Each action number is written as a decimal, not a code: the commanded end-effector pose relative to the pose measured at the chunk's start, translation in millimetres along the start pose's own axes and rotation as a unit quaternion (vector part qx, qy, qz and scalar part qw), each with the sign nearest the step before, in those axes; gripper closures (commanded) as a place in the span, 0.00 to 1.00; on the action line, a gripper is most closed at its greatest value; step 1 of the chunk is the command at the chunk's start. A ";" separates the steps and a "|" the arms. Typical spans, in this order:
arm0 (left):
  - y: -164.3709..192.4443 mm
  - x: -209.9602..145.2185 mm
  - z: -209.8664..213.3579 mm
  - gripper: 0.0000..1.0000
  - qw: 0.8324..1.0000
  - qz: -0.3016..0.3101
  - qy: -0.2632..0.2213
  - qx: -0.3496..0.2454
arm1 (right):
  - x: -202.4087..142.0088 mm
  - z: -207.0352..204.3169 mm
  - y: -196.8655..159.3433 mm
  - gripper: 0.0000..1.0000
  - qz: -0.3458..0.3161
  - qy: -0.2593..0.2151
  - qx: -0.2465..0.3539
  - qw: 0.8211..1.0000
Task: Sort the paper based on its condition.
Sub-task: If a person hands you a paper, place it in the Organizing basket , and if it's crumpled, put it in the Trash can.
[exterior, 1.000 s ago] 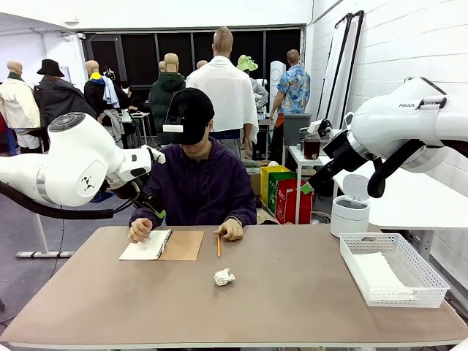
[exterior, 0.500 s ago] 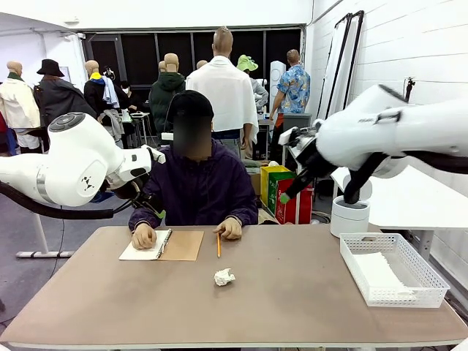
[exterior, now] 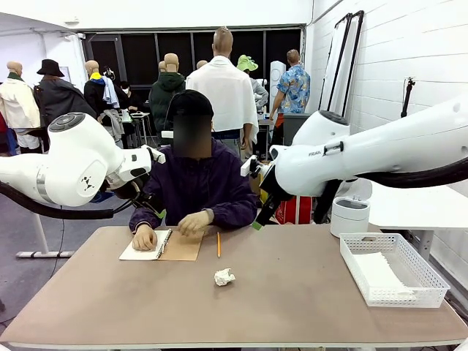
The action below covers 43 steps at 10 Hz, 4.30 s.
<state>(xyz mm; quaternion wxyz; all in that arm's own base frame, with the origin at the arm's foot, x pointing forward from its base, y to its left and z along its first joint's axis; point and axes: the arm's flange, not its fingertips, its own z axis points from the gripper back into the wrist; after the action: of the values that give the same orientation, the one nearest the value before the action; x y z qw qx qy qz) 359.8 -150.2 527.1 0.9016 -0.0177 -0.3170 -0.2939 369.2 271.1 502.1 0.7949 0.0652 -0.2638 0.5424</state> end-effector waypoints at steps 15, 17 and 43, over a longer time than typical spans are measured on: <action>1.0 -0.5 -0.4 0.00 1.000 0.002 0.002 -0.003 | 56.3 -120.1 24.5 0.00 0.178 0.101 0.099 0.974; 1.0 -0.5 -0.4 0.00 1.000 0.002 0.002 -0.003 | 58.2 -142.0 29.3 0.00 0.189 0.129 0.104 0.968; 1.0 -0.5 -0.4 0.00 1.000 0.002 0.002 -0.003 | 61.1 -256.7 12.1 0.45 0.162 0.181 0.166 0.956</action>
<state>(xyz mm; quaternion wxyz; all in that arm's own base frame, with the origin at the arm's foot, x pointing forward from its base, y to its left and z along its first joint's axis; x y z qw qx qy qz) 359.8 -150.3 527.1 0.9016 -0.0177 -0.3170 -0.2940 460.9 420.1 310.8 0.7040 0.0679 -0.0362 0.7060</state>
